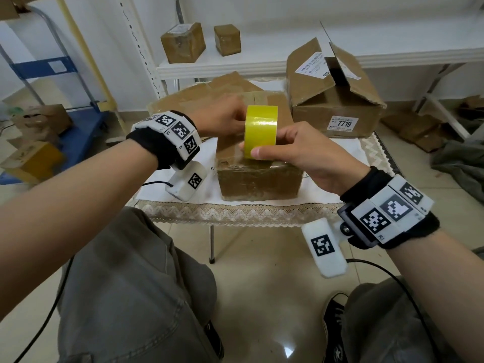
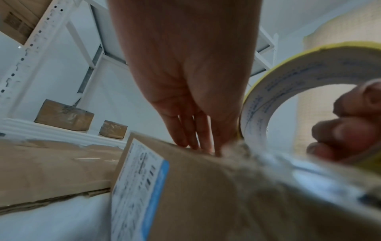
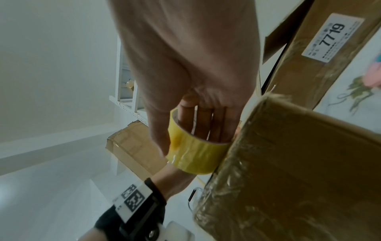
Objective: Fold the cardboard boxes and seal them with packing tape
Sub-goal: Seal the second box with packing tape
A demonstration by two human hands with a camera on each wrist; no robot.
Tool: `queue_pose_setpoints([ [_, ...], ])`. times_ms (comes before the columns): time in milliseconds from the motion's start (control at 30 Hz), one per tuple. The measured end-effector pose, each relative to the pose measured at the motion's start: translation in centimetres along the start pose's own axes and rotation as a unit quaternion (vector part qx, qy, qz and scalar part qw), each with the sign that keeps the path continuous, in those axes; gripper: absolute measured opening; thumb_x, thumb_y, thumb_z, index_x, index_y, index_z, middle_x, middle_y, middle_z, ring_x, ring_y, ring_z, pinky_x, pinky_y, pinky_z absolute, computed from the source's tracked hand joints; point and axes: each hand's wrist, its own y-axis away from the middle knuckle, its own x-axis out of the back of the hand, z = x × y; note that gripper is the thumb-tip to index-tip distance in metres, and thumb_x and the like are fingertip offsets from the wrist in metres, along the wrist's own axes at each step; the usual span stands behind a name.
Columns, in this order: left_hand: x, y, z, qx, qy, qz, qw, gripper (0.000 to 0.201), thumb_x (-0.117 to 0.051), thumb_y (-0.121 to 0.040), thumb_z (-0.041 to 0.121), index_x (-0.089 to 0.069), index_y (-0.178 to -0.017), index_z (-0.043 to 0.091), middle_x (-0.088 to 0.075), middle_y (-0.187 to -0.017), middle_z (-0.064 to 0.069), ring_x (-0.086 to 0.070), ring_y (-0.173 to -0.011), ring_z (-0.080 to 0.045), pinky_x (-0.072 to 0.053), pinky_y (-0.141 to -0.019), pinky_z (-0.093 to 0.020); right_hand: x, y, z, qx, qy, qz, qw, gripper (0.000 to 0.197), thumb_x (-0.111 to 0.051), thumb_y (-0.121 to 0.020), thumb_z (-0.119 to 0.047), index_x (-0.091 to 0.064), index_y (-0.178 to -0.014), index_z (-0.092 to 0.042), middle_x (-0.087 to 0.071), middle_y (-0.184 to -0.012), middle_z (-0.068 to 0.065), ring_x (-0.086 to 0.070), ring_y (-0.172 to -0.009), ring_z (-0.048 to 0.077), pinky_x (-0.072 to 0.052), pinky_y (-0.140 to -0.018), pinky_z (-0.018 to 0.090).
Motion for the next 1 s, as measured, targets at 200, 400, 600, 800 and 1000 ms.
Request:
queue_pose_setpoints([
  [200,0.4,-0.8,0.2,0.065,0.001,-0.024,0.998,0.039,-0.061,-0.094,0.014,-0.053,-0.056,0.02,-0.051,-0.055,0.003,-0.042,-0.049,-0.008,-0.033,-0.053,-0.027,-0.3,0.3,-0.1,0.015,0.012,0.031,0.999,0.019,-0.072,-0.091,-0.015,-0.077,-0.107,-0.006,-0.078,-0.103,0.003,-0.071,-0.105,0.027,-0.052,-0.097,0.034],
  [400,0.5,-0.5,0.0,0.046,0.037,-0.027,0.998,0.033,-0.065,-0.093,0.025,-0.068,-0.061,0.018,-0.056,-0.055,-0.001,-0.039,-0.05,-0.008,-0.033,-0.051,-0.025,-0.3,1.1,-1.0,-0.019,-0.003,0.021,1.0,0.028,-0.074,-0.088,-0.014,-0.072,-0.105,0.007,-0.073,-0.108,0.023,-0.072,-0.098,0.033,-0.057,-0.084,0.036],
  [600,0.4,-0.1,0.2,0.045,0.084,-0.046,0.994,0.034,-0.065,-0.09,0.052,-0.079,-0.104,0.025,-0.072,-0.098,0.025,-0.062,-0.083,0.017,-0.043,-0.068,-0.005,0.0,2.0,-1.4,-0.072,-0.071,-0.015,0.995,0.027,-0.074,-0.085,-0.01,-0.07,-0.102,0.01,-0.075,-0.101,0.021,-0.074,-0.09,0.027,-0.06,-0.084,0.032],
  [800,0.7,0.6,0.3,0.027,0.111,-0.067,0.991,0.055,-0.064,-0.073,0.064,-0.074,-0.116,0.031,-0.063,-0.134,0.011,-0.053,-0.122,0.011,-0.044,-0.106,-0.021,-0.2,2.6,-1.6,-0.087,-0.075,-0.054,0.992,0.049,-0.077,-0.07,-0.02,-0.07,-0.105,0.013,-0.076,-0.099,0.02,-0.074,-0.088,0.025,-0.061,-0.08,0.03],
  [1000,0.4,0.8,0.2,0.004,0.117,-0.061,0.991,0.054,-0.062,-0.079,0.056,-0.072,-0.121,0.023,-0.062,-0.134,0.003,-0.051,-0.123,0.011,-0.044,-0.106,-0.02,-0.4,3.1,-1.7,-0.095,-0.076,-0.059,0.991,0.046,-0.076,-0.067,-0.02,-0.071,-0.101,0.01,-0.077,-0.096,0.019,-0.075,-0.083,0.022,-0.062,-0.076,0.027],
])
